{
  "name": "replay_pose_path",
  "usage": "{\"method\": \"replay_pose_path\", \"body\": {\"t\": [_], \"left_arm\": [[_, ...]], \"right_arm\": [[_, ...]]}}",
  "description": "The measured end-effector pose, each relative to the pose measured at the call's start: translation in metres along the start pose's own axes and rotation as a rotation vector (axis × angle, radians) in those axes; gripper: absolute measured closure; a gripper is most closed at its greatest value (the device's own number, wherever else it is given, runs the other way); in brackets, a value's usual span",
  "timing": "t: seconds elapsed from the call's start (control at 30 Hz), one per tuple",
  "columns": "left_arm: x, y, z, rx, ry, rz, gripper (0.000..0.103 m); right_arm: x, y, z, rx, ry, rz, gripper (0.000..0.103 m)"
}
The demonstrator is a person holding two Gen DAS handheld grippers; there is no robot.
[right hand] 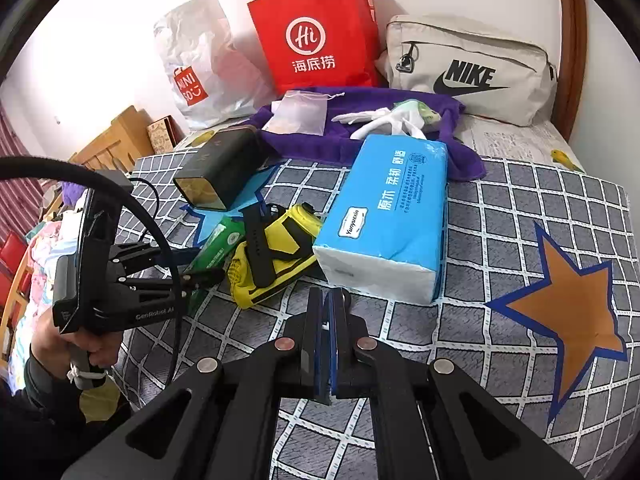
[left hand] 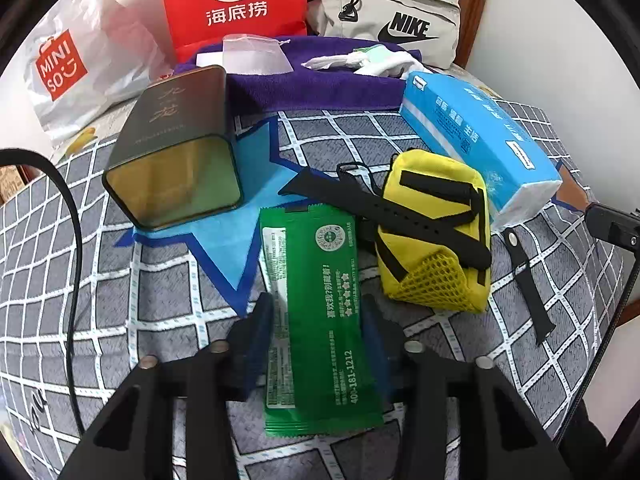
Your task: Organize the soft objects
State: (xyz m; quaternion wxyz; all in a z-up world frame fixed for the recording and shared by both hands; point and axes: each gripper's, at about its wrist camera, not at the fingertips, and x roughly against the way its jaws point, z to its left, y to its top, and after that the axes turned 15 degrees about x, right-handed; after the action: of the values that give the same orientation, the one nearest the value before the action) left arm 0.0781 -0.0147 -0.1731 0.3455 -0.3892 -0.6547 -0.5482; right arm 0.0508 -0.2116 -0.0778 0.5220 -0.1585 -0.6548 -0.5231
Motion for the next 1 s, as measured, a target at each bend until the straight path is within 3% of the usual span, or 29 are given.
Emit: {"method": "replay_pose_path", "body": {"t": [0.07, 0.2, 0.33, 0.4, 0.43, 0.5, 0.73, 0.83, 0.87, 1.0], "left_arm": [[0.001, 0.003, 0.006, 0.019, -0.029, 0.007, 0.076], [0.007, 0.006, 0.016, 0.045, -0.061, 0.021, 0.078], [0.014, 0.008, 0.020, 0.044, -0.041, 0.000, 0.078], [0.015, 0.009, 0.023, 0.051, -0.045, 0.002, 0.078], [0.016, 0.009, 0.024, 0.058, -0.053, 0.002, 0.078], [0.014, 0.008, 0.027, 0.071, -0.056, 0.006, 0.078], [0.012, 0.006, 0.029, 0.072, -0.071, 0.013, 0.078], [0.015, 0.005, 0.029, 0.069, -0.081, 0.010, 0.078], [0.016, 0.005, 0.029, 0.069, -0.085, 0.010, 0.078], [0.016, 0.004, 0.030, 0.077, -0.097, 0.009, 0.078]], "right_arm": [[0.001, 0.002, 0.000, 0.001, 0.004, -0.005, 0.100], [-0.004, 0.001, 0.000, 0.004, 0.010, 0.010, 0.100], [-0.013, -0.009, -0.001, -0.008, 0.031, 0.056, 0.095], [-0.022, -0.018, 0.001, -0.013, 0.045, 0.087, 0.086], [-0.028, -0.023, 0.003, -0.021, 0.050, 0.103, 0.072], [-0.039, -0.030, 0.008, -0.025, 0.049, 0.126, 0.064], [-0.062, -0.035, 0.032, 0.048, -0.091, 0.149, 0.064], [-0.062, -0.040, 0.042, 0.107, -0.164, 0.125, 0.073], [-0.062, -0.040, 0.042, 0.107, -0.158, 0.118, 0.081], [-0.056, -0.038, 0.033, 0.046, -0.102, 0.117, 0.082]]}}
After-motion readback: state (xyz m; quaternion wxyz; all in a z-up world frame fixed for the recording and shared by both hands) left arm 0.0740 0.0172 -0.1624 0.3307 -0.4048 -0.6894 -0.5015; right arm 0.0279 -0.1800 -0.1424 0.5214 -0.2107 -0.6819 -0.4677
